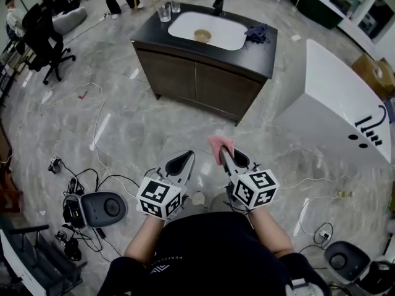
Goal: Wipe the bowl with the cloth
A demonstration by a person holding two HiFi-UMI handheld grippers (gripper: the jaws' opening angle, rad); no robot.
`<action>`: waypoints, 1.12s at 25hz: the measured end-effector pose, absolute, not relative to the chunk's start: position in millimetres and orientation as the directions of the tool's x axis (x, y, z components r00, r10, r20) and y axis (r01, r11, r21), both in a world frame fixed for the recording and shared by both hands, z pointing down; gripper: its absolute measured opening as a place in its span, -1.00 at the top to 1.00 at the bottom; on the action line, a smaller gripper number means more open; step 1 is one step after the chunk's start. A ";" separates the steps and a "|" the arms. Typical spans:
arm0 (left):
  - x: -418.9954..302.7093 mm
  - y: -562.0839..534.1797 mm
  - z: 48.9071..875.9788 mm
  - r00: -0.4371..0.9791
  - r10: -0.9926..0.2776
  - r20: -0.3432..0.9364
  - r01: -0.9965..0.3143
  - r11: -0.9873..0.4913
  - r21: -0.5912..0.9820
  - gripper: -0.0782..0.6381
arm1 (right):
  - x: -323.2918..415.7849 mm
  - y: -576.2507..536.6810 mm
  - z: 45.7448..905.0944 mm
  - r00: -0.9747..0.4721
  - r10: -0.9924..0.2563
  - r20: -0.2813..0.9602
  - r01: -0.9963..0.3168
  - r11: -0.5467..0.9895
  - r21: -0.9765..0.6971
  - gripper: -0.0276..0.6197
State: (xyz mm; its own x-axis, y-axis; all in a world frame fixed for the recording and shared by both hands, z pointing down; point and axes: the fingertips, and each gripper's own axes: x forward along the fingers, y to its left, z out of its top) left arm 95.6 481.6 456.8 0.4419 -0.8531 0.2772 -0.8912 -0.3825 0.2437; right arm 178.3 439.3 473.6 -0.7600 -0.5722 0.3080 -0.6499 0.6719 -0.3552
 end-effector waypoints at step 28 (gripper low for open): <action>45.2 386.4 466.0 0.366 -0.882 0.297 -0.922 -0.301 0.242 0.75 | 121.7 339.3 474.1 -0.800 -0.506 0.322 -0.597 0.722 -0.349 0.76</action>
